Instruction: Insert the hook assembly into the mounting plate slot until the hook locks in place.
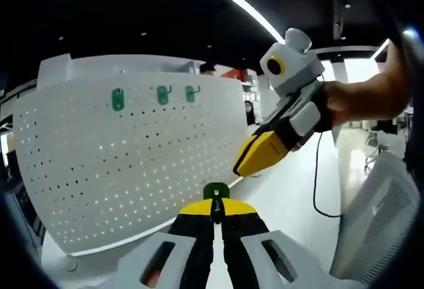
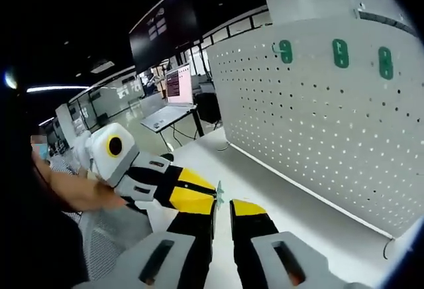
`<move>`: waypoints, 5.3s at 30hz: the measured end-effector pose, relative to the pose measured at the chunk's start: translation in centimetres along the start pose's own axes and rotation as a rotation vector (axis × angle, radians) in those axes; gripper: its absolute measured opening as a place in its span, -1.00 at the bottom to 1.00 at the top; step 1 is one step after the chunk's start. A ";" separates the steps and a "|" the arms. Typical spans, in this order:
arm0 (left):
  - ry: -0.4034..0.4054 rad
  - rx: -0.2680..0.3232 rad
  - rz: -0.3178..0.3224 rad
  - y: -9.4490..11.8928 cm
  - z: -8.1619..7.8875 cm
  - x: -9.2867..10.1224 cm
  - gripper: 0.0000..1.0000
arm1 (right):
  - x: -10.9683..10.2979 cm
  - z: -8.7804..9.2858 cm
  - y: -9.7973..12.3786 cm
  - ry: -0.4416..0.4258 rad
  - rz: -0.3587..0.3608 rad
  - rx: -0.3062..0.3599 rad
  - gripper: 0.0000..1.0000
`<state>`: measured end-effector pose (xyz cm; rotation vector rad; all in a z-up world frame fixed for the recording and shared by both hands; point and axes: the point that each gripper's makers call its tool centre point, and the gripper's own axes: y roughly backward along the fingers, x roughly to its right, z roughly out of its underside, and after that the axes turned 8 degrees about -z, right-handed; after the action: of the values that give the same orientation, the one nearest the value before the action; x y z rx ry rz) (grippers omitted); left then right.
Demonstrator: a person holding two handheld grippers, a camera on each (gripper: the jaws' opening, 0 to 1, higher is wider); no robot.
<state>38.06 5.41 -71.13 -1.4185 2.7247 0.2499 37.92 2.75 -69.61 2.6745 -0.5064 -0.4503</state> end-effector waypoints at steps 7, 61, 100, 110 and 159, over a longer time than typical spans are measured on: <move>0.023 -0.002 -0.003 0.0 0.0 -0.2 -0.95 | 0.6 -0.1 1.0 0.049 0.042 0.049 -0.75; 0.118 0.135 -0.257 -4.1 -10.5 -4.8 -0.95 | 1.8 -1.0 11.7 0.253 0.374 0.332 -0.28; 0.093 0.209 -0.435 -13.0 -16.1 -11.4 -0.95 | 3.9 0.5 14.0 0.182 0.414 0.354 -0.19; 0.091 0.188 -0.460 -14.0 -15.2 -12.4 -0.96 | 4.3 0.9 14.0 0.166 0.413 0.349 -0.20; -0.101 0.175 -0.552 -15.1 -15.7 -12.5 -0.95 | 5.0 1.4 14.5 0.137 0.414 0.339 -0.22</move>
<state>57.95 4.31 -55.87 -1.9538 2.1049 0.0466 37.68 -12.22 -65.93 2.7750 -1.1502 -0.0617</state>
